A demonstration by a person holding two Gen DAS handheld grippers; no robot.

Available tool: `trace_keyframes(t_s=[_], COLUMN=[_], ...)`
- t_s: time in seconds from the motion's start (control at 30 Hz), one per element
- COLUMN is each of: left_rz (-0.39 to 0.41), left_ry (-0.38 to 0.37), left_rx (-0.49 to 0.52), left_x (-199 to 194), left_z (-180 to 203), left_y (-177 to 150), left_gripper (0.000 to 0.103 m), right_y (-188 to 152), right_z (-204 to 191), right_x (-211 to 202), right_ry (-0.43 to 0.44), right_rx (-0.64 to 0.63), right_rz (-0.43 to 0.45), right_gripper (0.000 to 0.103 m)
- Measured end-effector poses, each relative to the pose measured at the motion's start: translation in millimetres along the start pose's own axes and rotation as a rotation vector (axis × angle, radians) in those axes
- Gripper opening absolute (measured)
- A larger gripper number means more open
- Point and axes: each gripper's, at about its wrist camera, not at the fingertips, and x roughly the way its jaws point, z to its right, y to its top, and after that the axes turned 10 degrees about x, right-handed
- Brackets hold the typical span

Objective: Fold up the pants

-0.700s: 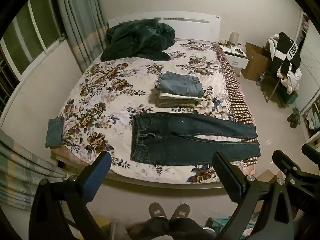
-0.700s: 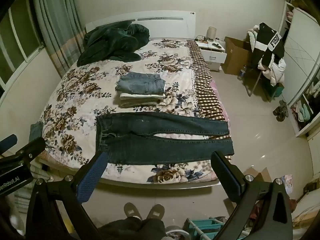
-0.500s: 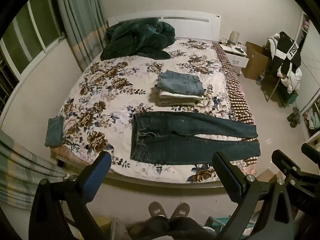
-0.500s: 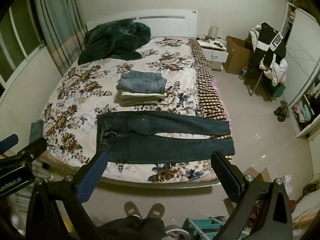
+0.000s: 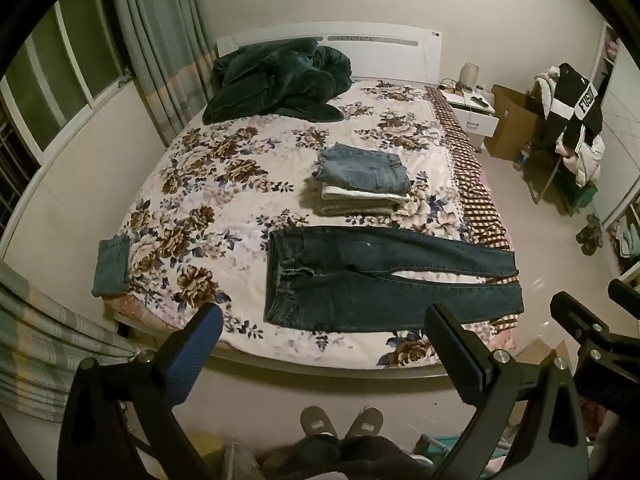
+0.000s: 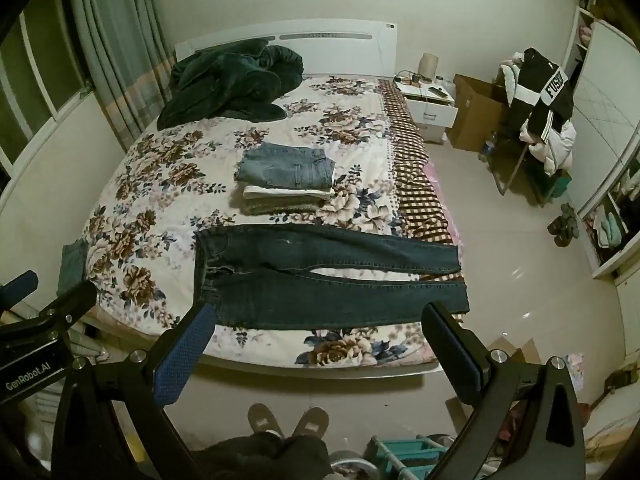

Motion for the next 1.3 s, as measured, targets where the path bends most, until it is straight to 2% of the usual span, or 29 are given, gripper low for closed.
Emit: trace_keyframes(t_s=[1.3], left_rz=[0.006], left_ry=[0.006], left_rx=[0.0], left_x=[0.0], left_z=[0.4], left_y=[4.3], left_gripper=[0.103], right_y=[-2.6], right_z=[-1.4], right_x=[-3.1], right_ry=[-0.001], right_rx=[-0.003], right_rz=[0.001], right_gripper=[0.103])
